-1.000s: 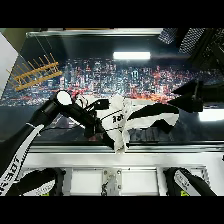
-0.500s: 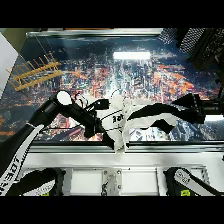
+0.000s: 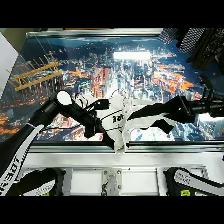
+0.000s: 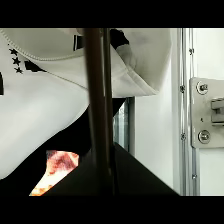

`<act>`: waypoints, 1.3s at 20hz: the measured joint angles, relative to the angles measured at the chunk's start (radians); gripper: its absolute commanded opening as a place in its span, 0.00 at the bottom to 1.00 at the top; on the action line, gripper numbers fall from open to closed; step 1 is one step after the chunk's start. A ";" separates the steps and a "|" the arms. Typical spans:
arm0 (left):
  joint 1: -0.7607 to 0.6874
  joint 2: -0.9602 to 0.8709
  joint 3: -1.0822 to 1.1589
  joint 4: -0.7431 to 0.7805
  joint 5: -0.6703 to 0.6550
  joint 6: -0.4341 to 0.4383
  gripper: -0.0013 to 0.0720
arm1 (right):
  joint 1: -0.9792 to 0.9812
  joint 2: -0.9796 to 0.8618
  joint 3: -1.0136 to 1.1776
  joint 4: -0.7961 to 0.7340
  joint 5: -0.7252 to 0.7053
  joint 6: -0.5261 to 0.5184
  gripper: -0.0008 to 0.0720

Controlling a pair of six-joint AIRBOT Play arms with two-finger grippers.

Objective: Fold the clothes and pants, and hang the long-sleeved shirts on hangers.

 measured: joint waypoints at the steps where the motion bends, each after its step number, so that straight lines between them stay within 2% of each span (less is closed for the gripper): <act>1: 0.000 0.000 0.000 0.000 0.000 0.000 0.03 | 0.012 -0.007 0.000 0.001 0.000 -0.001 0.92; 26: 0.001 0.000 0.000 0.003 0.001 0.000 0.03 | 0.095 -0.027 0.000 0.005 0.004 0.010 0.92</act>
